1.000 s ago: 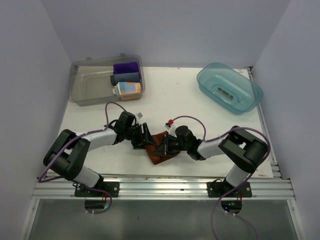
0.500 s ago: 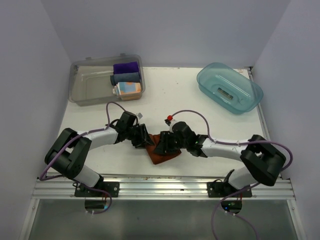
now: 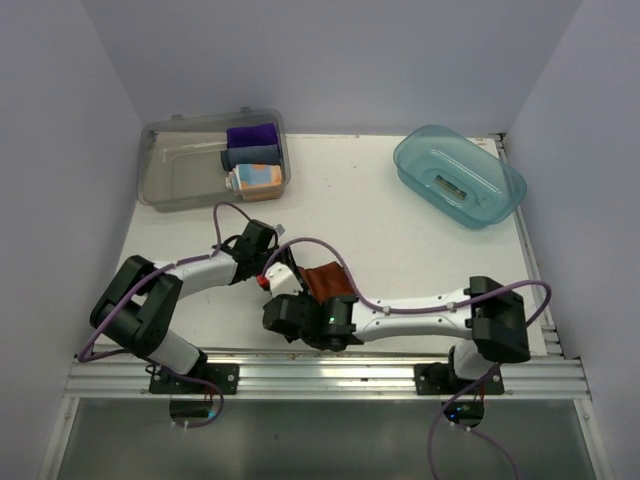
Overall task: Roll the towels
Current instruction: Roll the towel
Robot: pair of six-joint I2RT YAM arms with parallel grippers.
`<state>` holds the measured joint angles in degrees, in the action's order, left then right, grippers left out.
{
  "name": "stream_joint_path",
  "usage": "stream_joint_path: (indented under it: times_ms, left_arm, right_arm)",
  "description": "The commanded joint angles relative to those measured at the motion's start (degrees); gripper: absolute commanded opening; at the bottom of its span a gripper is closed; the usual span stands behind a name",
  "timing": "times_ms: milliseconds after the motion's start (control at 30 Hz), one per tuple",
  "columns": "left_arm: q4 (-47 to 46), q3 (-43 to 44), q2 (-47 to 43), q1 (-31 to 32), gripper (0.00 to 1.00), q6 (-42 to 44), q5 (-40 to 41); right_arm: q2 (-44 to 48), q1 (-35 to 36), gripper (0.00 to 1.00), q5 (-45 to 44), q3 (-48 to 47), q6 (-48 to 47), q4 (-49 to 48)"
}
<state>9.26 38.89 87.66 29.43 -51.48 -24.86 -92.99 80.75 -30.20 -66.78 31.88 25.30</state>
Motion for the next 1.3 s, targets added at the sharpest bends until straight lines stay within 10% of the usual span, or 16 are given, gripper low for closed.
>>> stream_joint_path:
  times_ms: [0, 533, 667, 900, 1267]
  left_arm:
    - [1.1, 2.4, 0.6, 0.4, 0.4, -0.4, 1.4]
    - [1.4, 3.0, -0.2, 0.4, 0.4, -0.4, 1.0]
    - [1.6, 3.4, -0.9, 0.5, 0.45, -0.4, 0.7]
    - [4.8, 6.3, -3.2, 0.4, 0.8, 1.1, 1.1]
    - [10.3, 9.4, -8.9, -1.4, 0.9, 3.3, 2.8]
  right_arm:
    - [-6.4, 2.0, 0.54, -12.7, -4.6, -3.1, 9.8]
    - [-13.5, 1.6, 0.61, -19.4, -4.2, 0.8, 11.4]
    - [-12.7, -0.1, 0.38, -16.3, -1.3, 1.0, 8.5]
    - [-3.9, -5.7, 0.06, -5.4, 8.4, 0.5, -4.1]
    - [9.1, -17.0, 0.0, 21.5, 24.7, 3.3, -21.9]
